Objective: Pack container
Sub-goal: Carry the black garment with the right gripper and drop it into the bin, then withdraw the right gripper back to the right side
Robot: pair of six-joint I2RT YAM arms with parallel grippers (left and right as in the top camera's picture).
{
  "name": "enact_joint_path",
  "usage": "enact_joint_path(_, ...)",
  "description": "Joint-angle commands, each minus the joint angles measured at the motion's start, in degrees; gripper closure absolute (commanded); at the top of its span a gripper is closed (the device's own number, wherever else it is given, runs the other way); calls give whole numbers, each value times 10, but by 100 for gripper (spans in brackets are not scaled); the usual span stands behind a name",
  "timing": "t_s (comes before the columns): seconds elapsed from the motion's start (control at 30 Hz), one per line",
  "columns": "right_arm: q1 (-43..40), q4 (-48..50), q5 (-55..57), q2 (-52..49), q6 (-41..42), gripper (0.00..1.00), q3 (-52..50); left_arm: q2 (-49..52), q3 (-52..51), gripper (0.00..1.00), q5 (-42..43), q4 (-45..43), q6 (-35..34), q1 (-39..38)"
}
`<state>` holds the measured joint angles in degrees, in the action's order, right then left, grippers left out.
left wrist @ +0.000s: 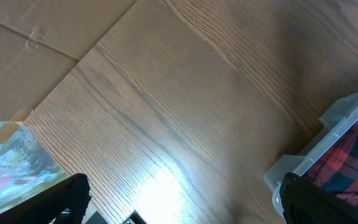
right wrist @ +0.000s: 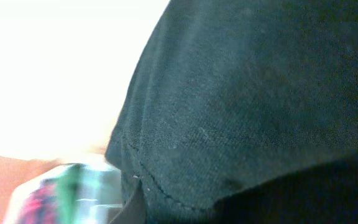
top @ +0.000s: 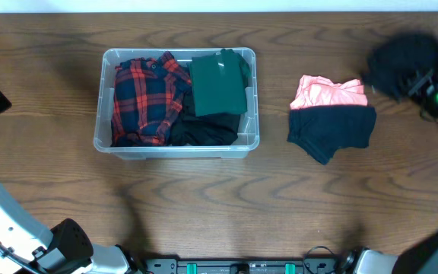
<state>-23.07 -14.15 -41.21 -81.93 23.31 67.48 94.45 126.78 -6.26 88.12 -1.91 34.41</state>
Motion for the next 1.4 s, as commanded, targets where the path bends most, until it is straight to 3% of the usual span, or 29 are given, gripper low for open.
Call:
enact_joint_path(0.0, 76, 41, -92, 30, 53, 97, 20, 1, 5, 2, -4, 1, -7, 3)
enact_joint_path(0.13, 193, 123, -116, 8, 112, 97, 20, 1, 5, 2, -4, 2, -7, 3)
enact_joint_path(0.3, 330, 183, -118, -64, 115, 96, 20, 1, 5, 2, -4, 1, -7, 3)
enact_joint_path(0.53, 429, 291, -175, -215, 114, 95, 21, 1, 5, 2, -4, 1, -7, 3)
enact_joint_path(0.77, 448, 217, -198, -269, 87, 97, 22, 1, 5, 2, -5, 1, -7, 3)
enact_joint_path(0.93, 473, 78, -93, -269, 17, 92, 22, 1, 5, 2, -4, 1, -7, 3)
enact_joint_path(0.97, 480, 57, -69, -269, -2, 90, 22, 1, 5, 2, -4, 1, -7, 3)
enact_joint_path(1.0, 487, 44, -54, -269, -14, 78, 22, 1, 5, 2, -4, 1, -7, 3)
enact_joint_path(1.07, 493, 31, -38, -267, -36, 69, 23, 1, 5, 2, -4, 1, -7, 3)
enact_joint_path(1.17, 495, -2, -10, -252, -59, 45, 41, 1, 5, 2, -4, 2, -7, 3)
enact_joint_path(1.37, 487, -129, 127, -189, -119, 33, 125, 1, 5, 2, -4, 1, -7, 3)
